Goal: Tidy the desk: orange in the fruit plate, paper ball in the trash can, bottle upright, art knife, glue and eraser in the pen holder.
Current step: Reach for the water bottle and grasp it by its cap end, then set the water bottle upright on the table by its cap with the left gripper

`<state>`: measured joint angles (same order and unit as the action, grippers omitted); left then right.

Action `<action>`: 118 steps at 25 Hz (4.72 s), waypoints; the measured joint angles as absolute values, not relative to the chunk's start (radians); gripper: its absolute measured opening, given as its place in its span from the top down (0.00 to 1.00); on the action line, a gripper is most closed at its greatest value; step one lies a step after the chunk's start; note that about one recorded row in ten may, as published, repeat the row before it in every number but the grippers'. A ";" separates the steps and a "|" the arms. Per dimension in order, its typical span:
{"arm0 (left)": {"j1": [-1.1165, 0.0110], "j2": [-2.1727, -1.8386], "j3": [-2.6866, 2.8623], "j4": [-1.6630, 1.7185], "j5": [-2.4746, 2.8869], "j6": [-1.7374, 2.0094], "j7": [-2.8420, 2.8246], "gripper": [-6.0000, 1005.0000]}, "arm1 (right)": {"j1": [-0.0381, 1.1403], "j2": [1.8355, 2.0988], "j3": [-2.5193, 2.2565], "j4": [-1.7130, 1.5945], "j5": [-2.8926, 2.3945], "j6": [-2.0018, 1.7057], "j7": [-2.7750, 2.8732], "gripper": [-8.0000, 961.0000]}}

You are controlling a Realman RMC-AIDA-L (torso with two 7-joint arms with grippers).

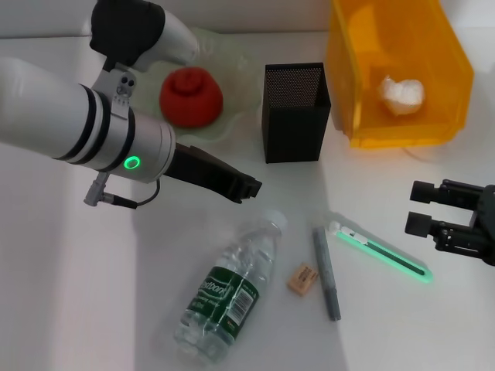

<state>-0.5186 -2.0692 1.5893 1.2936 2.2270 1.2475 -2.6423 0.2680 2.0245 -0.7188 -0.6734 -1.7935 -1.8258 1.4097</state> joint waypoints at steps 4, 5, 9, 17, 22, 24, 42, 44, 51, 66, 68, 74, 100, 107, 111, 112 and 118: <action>-0.567 -2.069 1.527 1.303 2.228 1.342 -2.659 0.90 | 0.274 2.025 -0.718 -0.673 -1.793 -1.827 1.410 0.31; -0.590 -2.069 1.510 1.303 2.230 1.373 -2.674 0.94 | 0.274 2.025 -0.718 -0.673 -1.793 -1.827 1.410 0.31; -0.646 -2.069 1.495 1.300 2.235 1.422 -2.719 0.87 | 0.271 2.025 -0.718 -0.673 -1.793 -1.824 1.410 0.31; -0.730 -2.079 1.511 1.243 2.322 1.443 -2.784 0.75 | 0.257 2.024 -0.716 -0.673 -1.822 -1.820 1.403 0.31; -0.765 -2.080 1.545 1.205 2.399 1.436 -2.849 0.57 | 0.251 2.024 -0.716 -0.667 -1.827 -1.818 1.382 0.31; -0.768 -2.080 1.566 1.200 2.430 1.423 -2.868 0.50 | 0.252 2.025 -0.716 -0.653 -1.827 -1.817 1.370 0.31; -0.761 -2.080 1.587 1.137 2.479 1.366 -2.878 0.18 | 0.263 2.025 -0.716 -0.630 -1.829 -1.802 1.350 0.31; -0.761 -2.080 1.599 1.132 2.476 1.355 -2.878 0.19 | 0.264 2.025 -0.716 -0.630 -1.829 -1.802 1.350 0.31; -0.759 -2.080 1.627 1.126 2.446 1.344 -2.878 0.20 | 0.264 2.025 -0.716 -0.630 -1.829 -1.802 1.350 0.31; -0.759 -2.080 1.708 1.085 2.394 1.262 -2.878 0.22 | 0.265 2.025 -0.717 -0.631 -1.829 -1.793 1.350 0.31; -0.759 -2.080 1.714 1.081 2.394 1.253 -2.877 0.23 | 0.265 2.025 -0.717 -0.630 -1.828 -1.793 1.350 0.31; -0.757 -2.080 1.717 1.081 2.396 1.249 -2.877 0.24 | 0.265 2.026 -0.716 -0.630 -1.828 -1.793 1.350 0.31; -0.750 -2.080 1.773 1.087 2.419 1.217 -2.869 0.45 | 0.265 2.026 -0.716 -0.628 -1.828 -1.793 1.349 0.31; -0.749 -2.080 1.784 1.090 2.429 1.220 -2.865 0.52 | 0.264 2.025 -0.715 -0.626 -1.828 -1.792 1.349 0.31; -0.735 -2.079 1.784 1.125 2.432 1.231 -2.851 0.54 | 0.266 2.025 -0.715 -0.624 -1.828 -1.792 1.348 0.31; -0.715 -2.078 1.784 1.171 2.432 1.240 -2.834 0.54 | 0.266 2.025 -0.715 -0.624 -1.828 -1.791 1.348 0.31; -0.625 -2.073 1.763 1.335 2.427 1.259 -2.766 0.54 | 0.267 2.025 -0.715 -0.624 -1.824 -1.792 1.348 0.31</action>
<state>-0.6248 -2.0725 1.7625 1.3348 2.4268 1.2589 -2.7664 0.2669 2.0248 -0.7148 -0.6242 -1.8238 -1.7915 1.3483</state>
